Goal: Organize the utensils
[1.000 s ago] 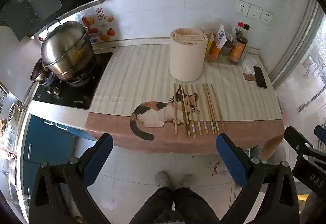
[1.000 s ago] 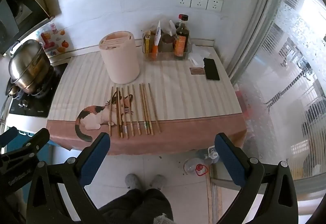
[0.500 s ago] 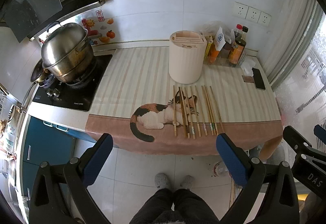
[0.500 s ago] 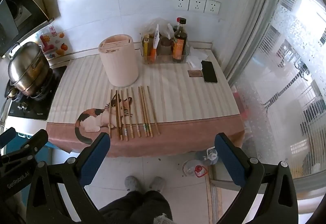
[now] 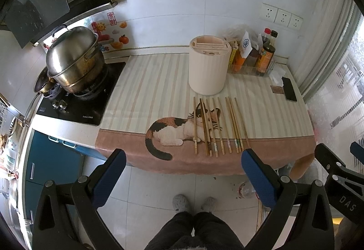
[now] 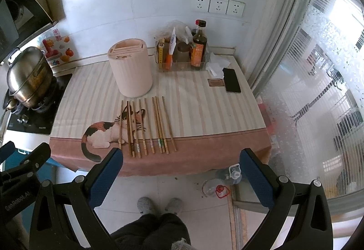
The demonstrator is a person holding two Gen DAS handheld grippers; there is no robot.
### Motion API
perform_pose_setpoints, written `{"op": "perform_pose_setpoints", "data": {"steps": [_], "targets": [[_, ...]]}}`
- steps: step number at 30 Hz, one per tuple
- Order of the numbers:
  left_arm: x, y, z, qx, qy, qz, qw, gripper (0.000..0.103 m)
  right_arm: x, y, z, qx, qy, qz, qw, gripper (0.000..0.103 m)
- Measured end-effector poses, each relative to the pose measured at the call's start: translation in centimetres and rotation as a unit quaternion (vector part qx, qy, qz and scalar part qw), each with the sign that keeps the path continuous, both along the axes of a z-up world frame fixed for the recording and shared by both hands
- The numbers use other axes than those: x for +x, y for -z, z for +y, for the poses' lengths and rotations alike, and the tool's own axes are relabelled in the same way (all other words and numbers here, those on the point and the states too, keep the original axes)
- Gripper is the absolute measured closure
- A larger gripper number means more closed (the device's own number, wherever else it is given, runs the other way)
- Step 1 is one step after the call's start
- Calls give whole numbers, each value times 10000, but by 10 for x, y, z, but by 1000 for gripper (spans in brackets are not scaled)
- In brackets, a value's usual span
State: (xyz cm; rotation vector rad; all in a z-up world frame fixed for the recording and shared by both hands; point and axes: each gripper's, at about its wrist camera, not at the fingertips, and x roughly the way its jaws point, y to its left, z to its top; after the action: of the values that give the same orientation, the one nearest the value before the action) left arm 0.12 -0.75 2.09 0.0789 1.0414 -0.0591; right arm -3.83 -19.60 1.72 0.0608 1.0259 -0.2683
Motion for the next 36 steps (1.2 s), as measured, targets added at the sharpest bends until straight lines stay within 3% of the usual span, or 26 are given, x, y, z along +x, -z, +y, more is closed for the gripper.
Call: {"op": "perform_pose_setpoints", "data": {"steps": [36], "targets": [[12,1,9,4,18,-112,9999,0,18,4,4,-54,31,27,10000,0]]}}
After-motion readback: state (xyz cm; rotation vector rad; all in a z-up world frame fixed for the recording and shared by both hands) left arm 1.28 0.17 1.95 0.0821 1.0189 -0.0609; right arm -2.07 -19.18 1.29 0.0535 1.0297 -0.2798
